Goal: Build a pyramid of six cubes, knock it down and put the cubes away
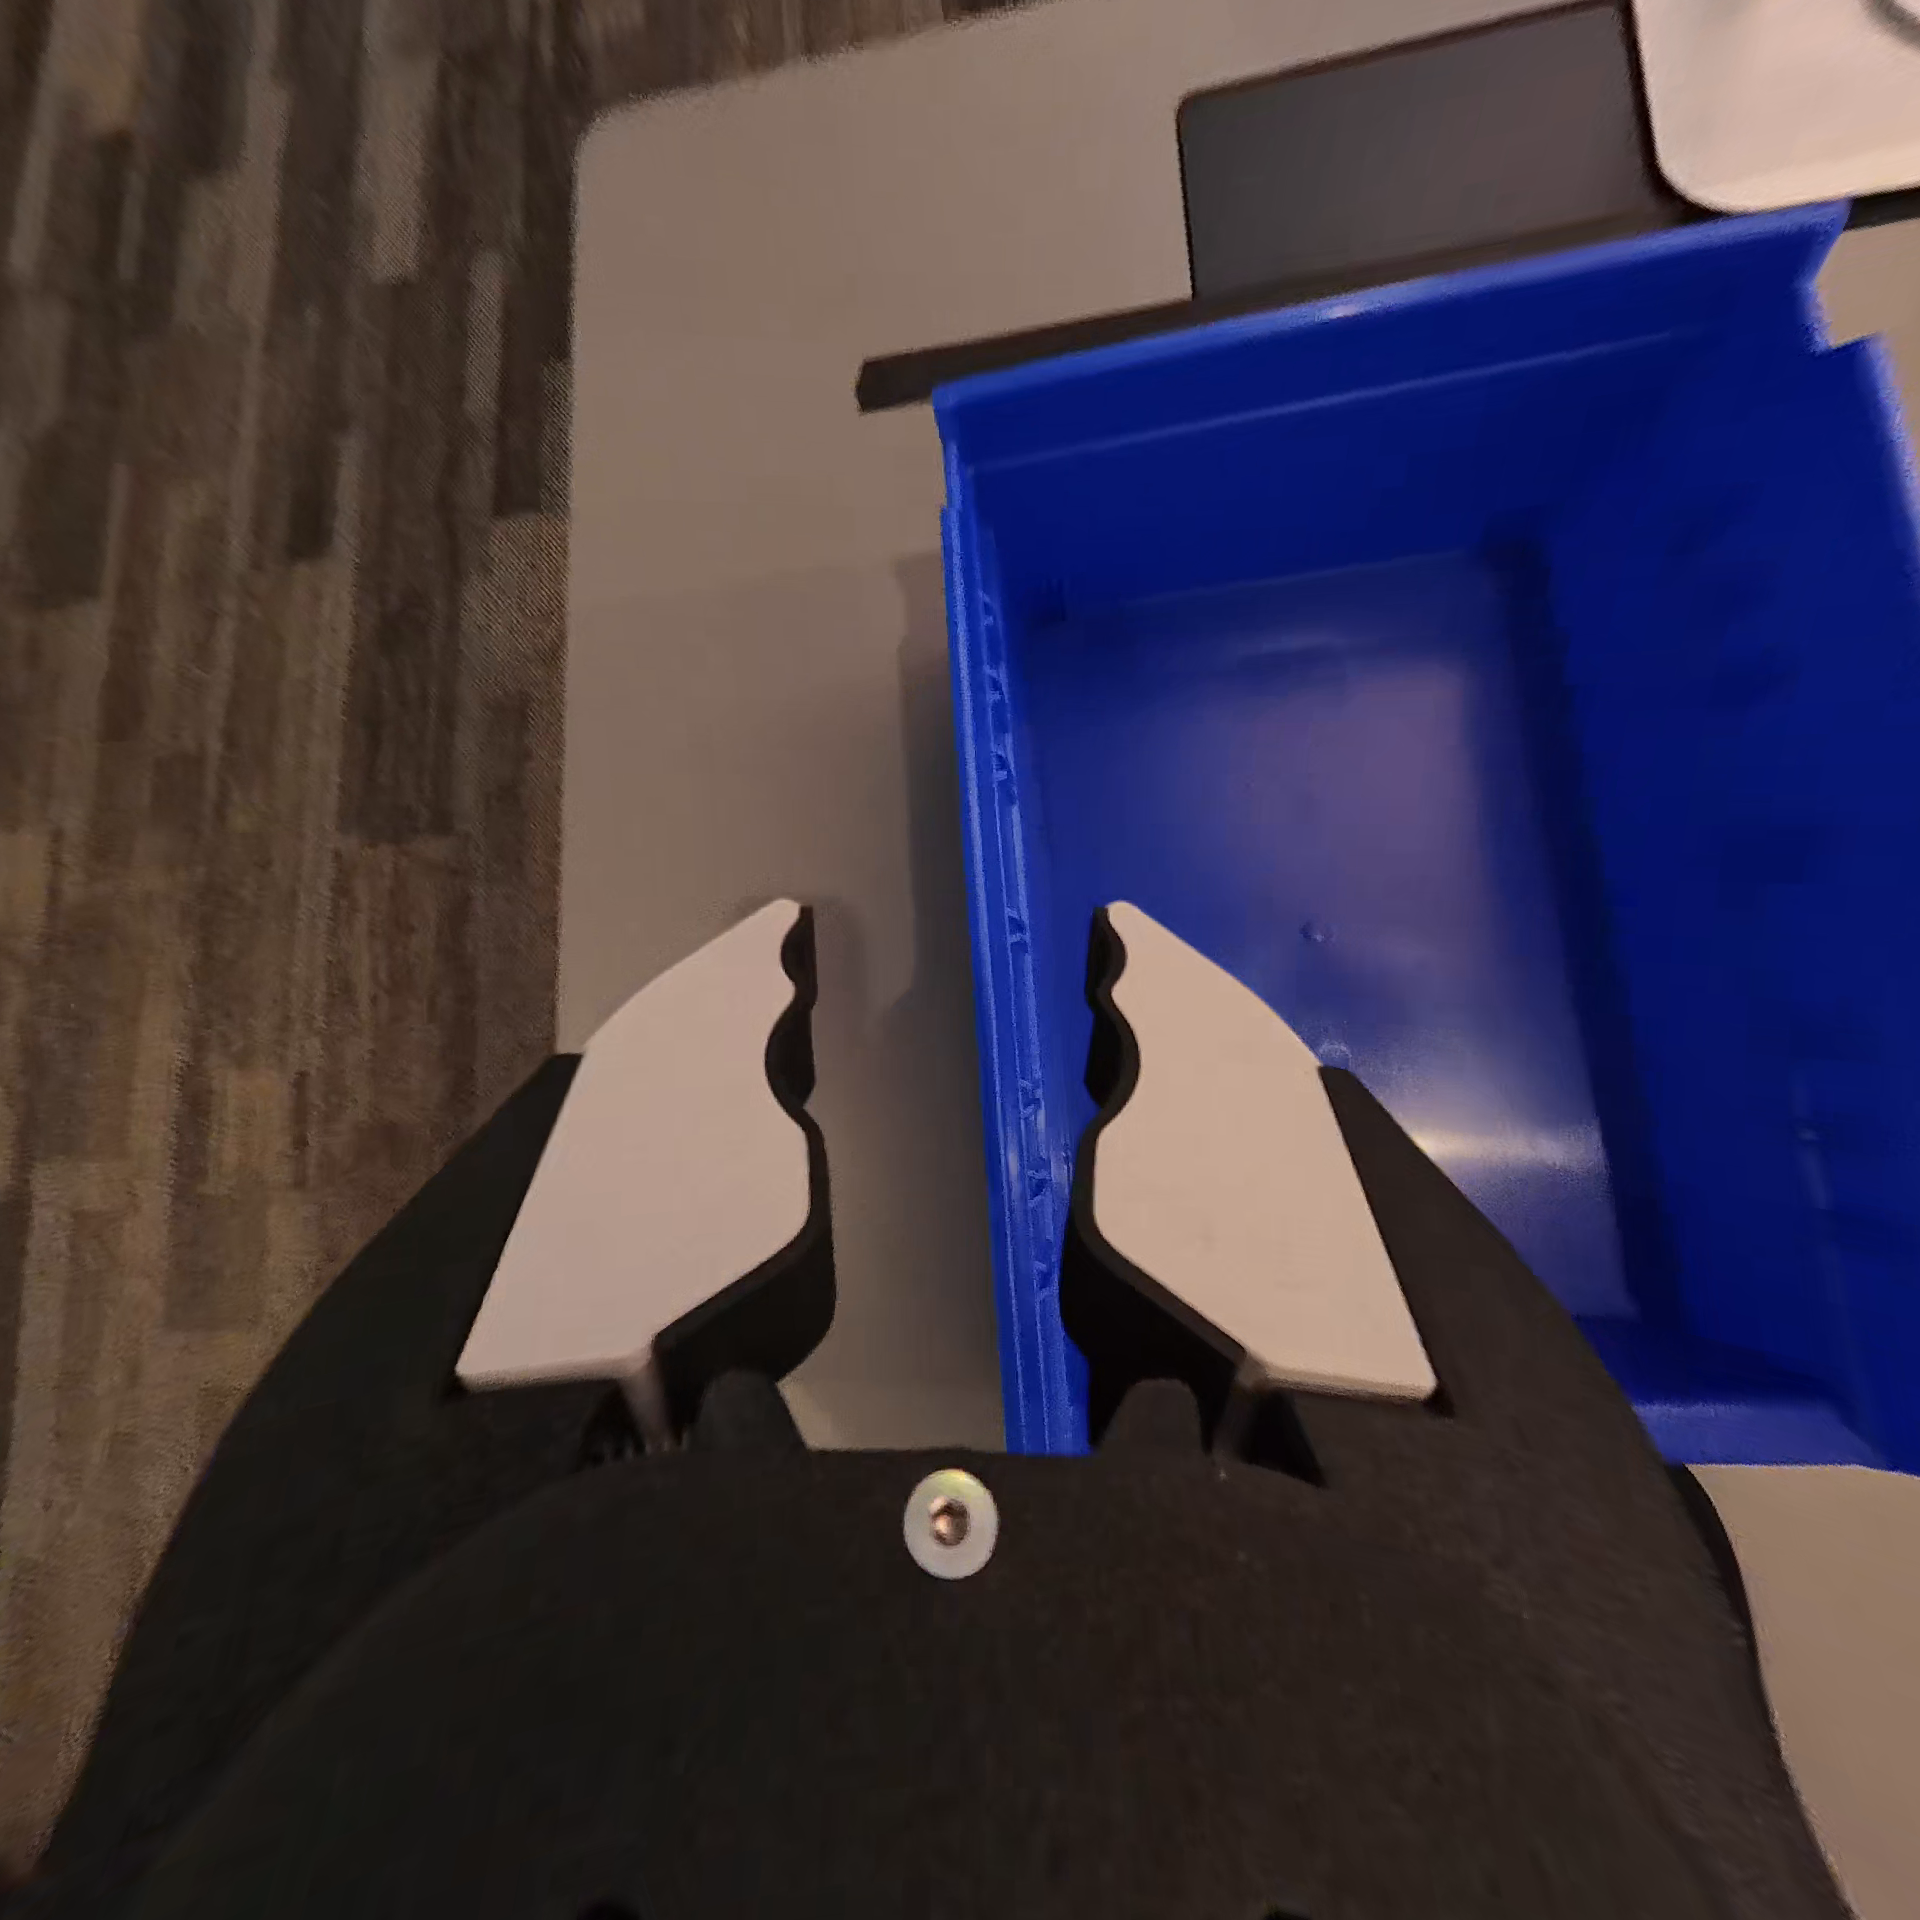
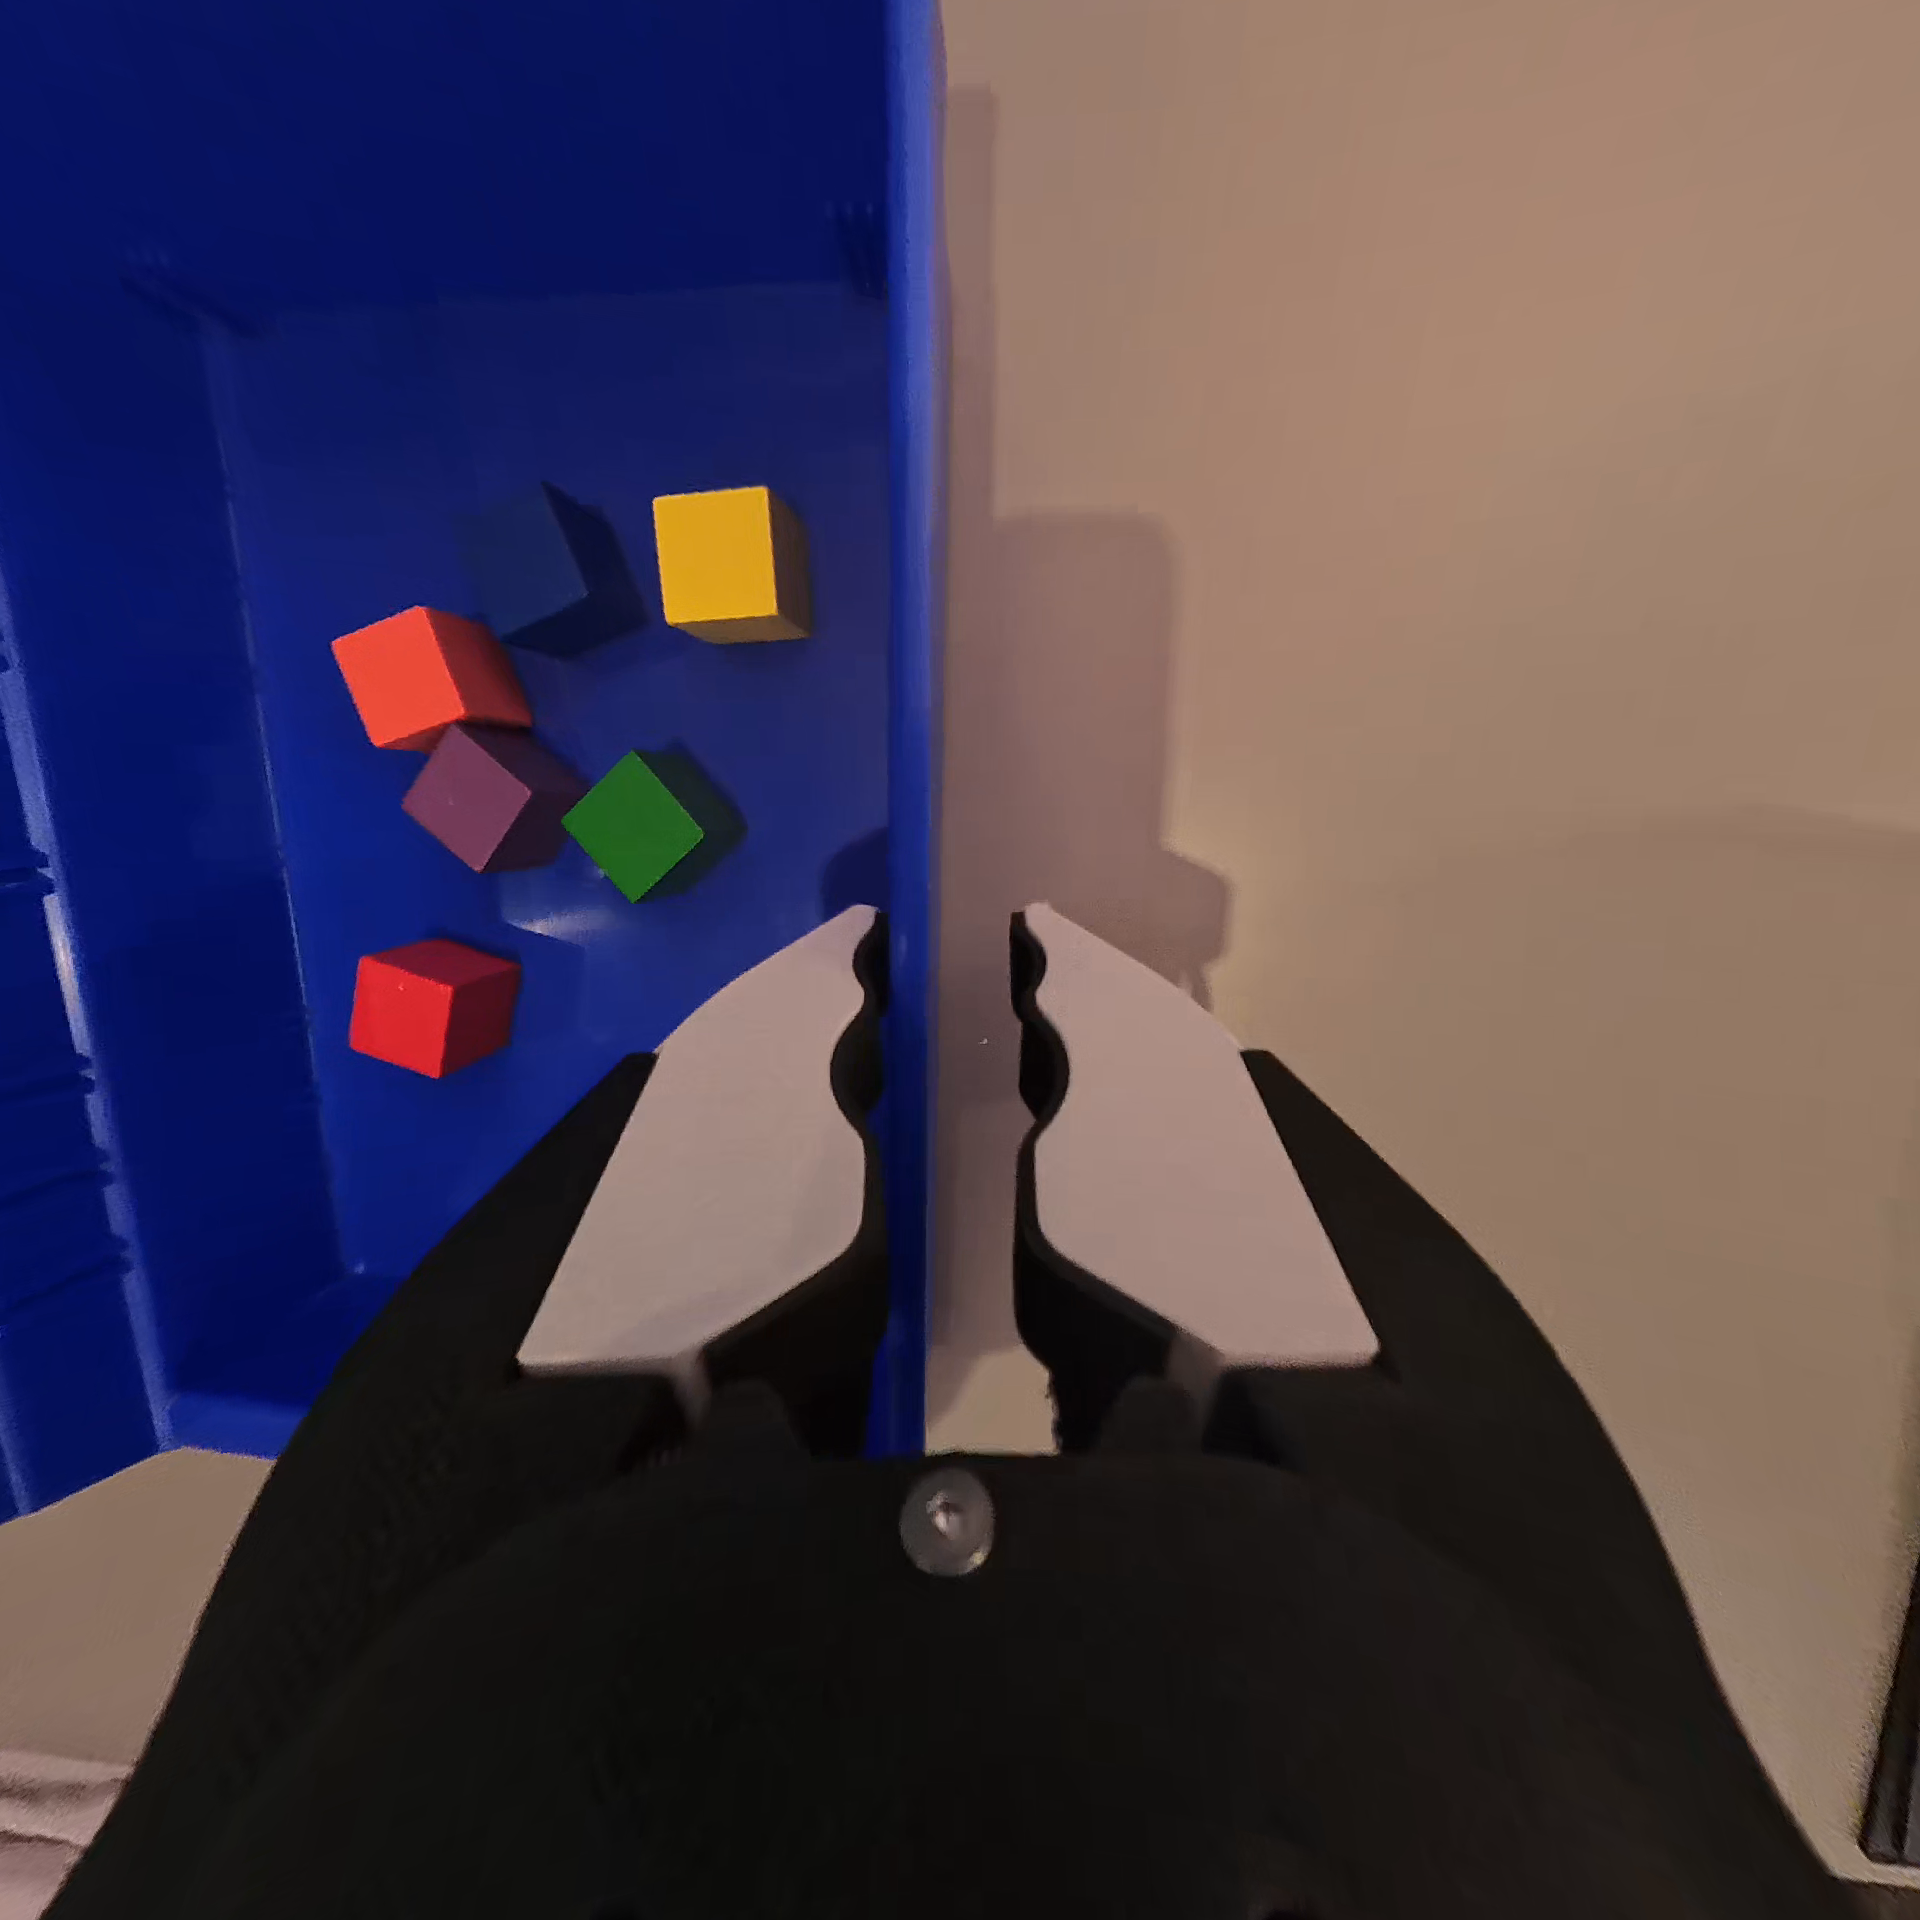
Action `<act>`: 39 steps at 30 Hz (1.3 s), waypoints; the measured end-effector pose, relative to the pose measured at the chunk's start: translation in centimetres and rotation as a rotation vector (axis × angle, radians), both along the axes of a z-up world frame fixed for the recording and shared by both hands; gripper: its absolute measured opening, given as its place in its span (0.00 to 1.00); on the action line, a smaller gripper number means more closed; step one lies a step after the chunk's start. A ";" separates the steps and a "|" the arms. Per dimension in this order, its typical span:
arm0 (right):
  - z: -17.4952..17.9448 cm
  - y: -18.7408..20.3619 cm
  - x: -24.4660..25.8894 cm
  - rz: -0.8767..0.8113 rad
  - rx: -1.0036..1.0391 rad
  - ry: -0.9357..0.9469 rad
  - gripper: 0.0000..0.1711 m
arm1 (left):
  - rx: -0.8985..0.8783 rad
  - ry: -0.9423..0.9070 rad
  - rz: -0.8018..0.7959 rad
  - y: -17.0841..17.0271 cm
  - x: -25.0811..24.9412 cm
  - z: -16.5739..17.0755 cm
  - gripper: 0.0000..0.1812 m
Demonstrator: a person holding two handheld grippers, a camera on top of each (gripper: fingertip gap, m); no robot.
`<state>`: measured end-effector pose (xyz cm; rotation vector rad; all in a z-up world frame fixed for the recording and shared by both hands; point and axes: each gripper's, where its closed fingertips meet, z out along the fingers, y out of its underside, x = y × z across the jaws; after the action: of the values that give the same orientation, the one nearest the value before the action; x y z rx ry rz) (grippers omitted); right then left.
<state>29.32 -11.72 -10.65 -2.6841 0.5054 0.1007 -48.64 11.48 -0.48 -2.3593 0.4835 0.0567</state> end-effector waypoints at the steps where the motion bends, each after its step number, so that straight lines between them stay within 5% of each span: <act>1: -0.2 0.0 -0.1 0.005 -0.013 -0.001 0.13 | -0.034 -0.005 0.003 0.1 0.0 -0.7 0.28; 10: -1.6 -0.4 -1.0 0.058 -0.143 -0.028 0.05 | -0.277 -0.002 0.020 0.0 0.5 -5.8 0.22; 16: -1.6 -0.3 -1.5 0.052 -0.144 0.001 0.04 | -0.332 0.038 0.066 0.6 -0.1 -7.4 0.06; 32: -1.5 2.9 -7.3 0.189 -0.168 0.064 0.04 | -0.330 0.009 0.048 0.4 0.1 -7.6 0.06; 35: -1.5 3.2 -7.7 0.203 -0.172 0.053 0.04 | -0.445 0.088 0.052 -1.1 -1.3 -9.2 0.15; 39: -1.5 3.2 -7.7 0.206 -0.164 0.063 0.04 | -0.501 0.012 0.008 -1.1 0.2 -10.1 0.04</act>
<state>21.59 -8.54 -12.14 -2.8958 0.2644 0.2116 -48.45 10.34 -10.55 -2.8508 0.5423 -0.0534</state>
